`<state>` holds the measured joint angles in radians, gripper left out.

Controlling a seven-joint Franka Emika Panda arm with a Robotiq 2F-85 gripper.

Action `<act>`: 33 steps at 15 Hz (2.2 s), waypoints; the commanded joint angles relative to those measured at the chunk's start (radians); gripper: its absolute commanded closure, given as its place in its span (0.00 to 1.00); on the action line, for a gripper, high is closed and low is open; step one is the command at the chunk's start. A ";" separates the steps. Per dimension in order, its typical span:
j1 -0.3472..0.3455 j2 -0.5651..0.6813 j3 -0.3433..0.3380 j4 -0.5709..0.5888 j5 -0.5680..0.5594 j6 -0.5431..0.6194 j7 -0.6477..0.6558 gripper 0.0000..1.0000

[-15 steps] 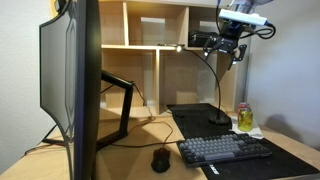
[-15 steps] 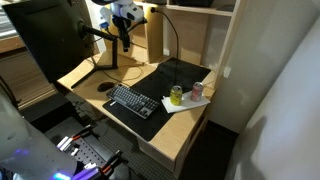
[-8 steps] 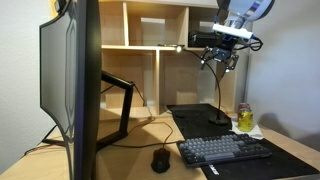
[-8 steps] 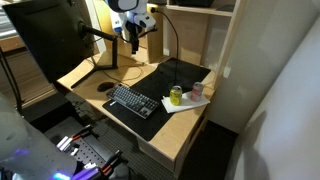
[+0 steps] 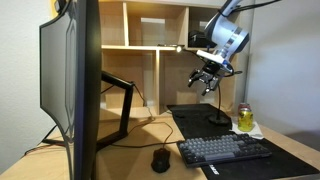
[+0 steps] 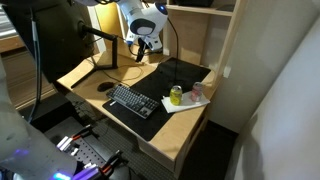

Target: Turn off the desk lamp

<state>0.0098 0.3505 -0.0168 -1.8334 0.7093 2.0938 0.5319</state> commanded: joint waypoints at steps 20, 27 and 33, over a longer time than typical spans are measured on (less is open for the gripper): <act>-0.025 0.444 0.018 0.454 0.323 0.036 0.328 0.00; -0.034 0.603 0.046 0.600 0.468 0.139 0.393 0.00; -0.027 0.632 0.044 0.620 0.443 0.199 0.465 0.00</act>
<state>-0.0085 0.9815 0.0144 -1.2143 1.1655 2.2898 0.9935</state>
